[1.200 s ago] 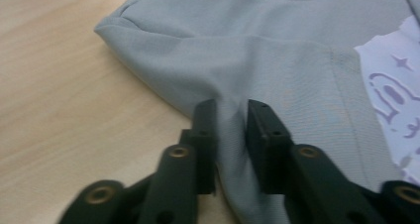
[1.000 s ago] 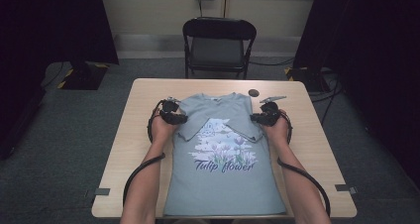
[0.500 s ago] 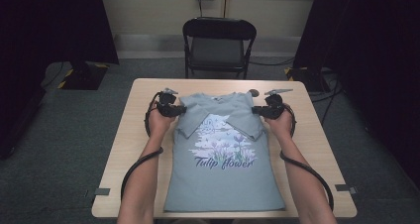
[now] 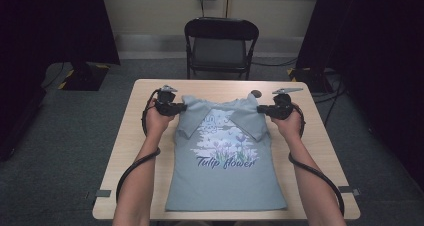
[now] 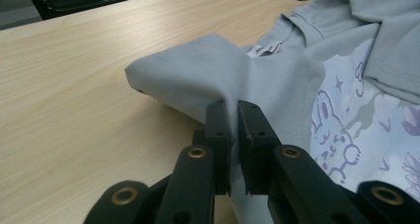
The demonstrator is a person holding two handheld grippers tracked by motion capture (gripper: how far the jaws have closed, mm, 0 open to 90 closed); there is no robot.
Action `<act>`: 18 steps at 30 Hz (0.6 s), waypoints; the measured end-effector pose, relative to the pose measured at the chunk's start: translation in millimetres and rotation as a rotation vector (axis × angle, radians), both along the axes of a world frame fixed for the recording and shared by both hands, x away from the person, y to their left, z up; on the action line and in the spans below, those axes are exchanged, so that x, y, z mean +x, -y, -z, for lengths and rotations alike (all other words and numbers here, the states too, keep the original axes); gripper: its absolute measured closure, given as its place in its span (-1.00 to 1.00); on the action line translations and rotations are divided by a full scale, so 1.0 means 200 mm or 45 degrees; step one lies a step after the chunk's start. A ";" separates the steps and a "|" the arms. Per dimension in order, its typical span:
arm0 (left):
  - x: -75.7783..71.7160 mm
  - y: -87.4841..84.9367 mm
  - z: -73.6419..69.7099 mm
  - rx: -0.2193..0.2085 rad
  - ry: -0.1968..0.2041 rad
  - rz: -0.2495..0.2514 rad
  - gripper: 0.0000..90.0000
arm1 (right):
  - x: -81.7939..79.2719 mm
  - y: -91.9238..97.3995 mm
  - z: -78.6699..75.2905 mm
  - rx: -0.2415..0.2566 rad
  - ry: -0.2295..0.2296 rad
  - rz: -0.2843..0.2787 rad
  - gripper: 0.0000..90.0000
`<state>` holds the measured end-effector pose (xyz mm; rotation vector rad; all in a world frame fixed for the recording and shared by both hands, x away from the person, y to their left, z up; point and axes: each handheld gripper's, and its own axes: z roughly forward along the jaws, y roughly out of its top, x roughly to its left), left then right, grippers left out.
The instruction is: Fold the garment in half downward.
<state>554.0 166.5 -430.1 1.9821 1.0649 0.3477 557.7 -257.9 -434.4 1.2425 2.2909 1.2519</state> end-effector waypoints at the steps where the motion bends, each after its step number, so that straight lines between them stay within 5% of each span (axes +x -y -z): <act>1: 0.01 0.00 -0.01 0.003 0.002 -0.002 0.87 | 0.01 0.00 0.00 -0.001 -0.001 -0.001 0.85; 10: 0.12 0.03 -0.10 -0.004 0.026 -0.009 0.87 | 0.10 0.02 -0.05 0.047 0.024 0.085 0.85; 18: 0.04 0.02 -0.09 0.014 0.002 0.036 0.87 | 0.04 0.03 -0.06 0.035 0.010 0.032 0.85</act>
